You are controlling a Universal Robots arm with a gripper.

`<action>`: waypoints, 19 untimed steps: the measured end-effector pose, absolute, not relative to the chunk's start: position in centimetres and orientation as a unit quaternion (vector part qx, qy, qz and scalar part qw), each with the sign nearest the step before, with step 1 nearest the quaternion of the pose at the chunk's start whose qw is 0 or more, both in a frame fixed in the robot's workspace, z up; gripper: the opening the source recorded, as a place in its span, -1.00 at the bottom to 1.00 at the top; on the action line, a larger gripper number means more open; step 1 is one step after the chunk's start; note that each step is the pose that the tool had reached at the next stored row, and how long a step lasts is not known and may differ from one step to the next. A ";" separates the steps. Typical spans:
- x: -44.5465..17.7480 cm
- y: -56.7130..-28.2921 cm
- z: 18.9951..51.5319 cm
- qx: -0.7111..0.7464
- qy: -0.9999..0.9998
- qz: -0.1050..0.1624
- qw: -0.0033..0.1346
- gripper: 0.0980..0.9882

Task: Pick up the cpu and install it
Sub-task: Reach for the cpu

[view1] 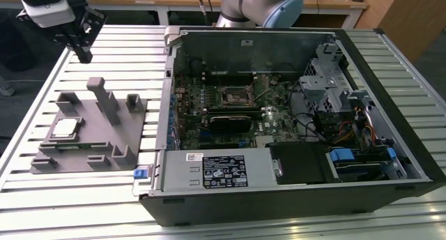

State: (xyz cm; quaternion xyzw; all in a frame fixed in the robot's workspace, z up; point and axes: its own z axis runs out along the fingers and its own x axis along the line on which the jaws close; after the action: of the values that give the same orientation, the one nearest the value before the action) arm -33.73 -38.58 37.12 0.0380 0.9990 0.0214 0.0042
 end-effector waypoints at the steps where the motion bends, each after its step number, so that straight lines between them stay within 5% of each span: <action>1: -34.1 -38.6 37.1 0.038 0.999 0.021 0.004 -0.98; 19: -38.9 -39.0 36.3 0.038 0.999 0.021 0.004 -0.98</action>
State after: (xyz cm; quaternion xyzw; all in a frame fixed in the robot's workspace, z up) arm -38.91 -38.97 36.29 0.0380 0.9990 0.0214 0.0042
